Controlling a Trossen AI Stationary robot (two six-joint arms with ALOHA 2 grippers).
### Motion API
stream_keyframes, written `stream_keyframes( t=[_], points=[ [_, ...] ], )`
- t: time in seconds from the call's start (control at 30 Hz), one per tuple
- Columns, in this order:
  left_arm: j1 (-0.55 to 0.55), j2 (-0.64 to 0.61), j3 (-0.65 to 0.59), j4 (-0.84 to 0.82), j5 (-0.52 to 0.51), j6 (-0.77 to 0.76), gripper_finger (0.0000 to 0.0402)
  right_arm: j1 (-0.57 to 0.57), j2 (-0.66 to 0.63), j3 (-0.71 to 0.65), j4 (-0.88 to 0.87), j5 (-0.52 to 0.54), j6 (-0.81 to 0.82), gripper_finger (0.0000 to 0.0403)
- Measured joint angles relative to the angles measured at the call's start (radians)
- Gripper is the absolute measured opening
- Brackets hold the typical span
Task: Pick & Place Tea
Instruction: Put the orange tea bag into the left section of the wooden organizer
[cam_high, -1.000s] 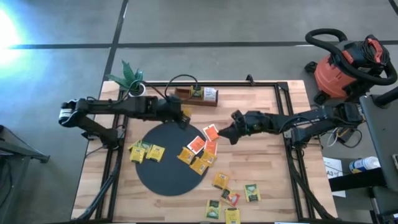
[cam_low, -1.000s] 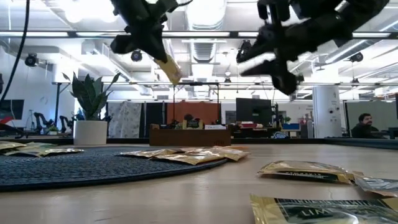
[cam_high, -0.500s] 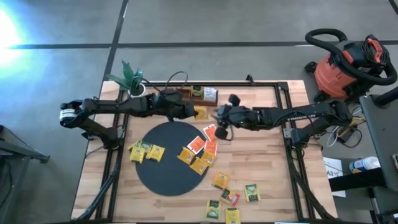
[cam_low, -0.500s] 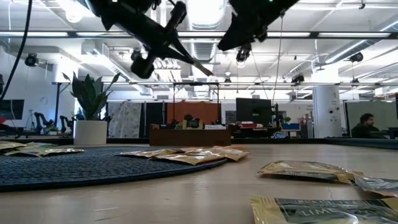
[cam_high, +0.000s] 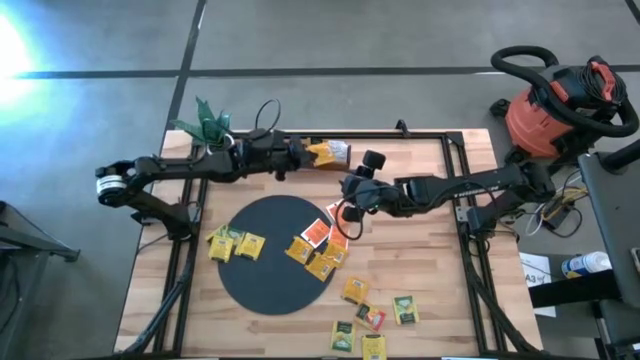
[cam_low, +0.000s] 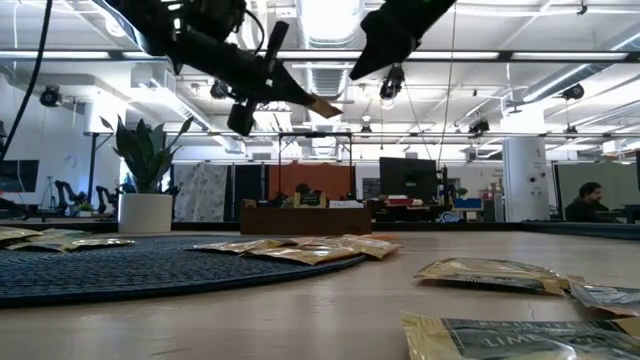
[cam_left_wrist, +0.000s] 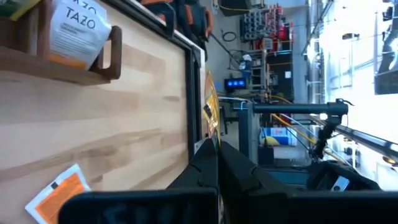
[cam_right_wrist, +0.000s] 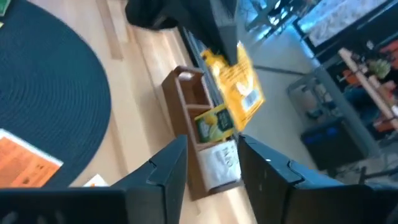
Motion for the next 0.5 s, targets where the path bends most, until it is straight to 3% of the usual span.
stream_keyframes(
  t=[0.37, 0.5],
  points=[
    [-0.002, 0.029, 0.001, 0.105, 0.025, -0.034, 0.0000, -0.012, 0.029, -0.001, 0.054, 0.010, -0.169, 0.0182],
    [-0.017, 0.035, 0.001, 0.111, 0.034, -0.035, 0.0000, -0.011, 0.041, -0.001, 0.072, 0.089, -0.235, 0.0185]
  ],
)
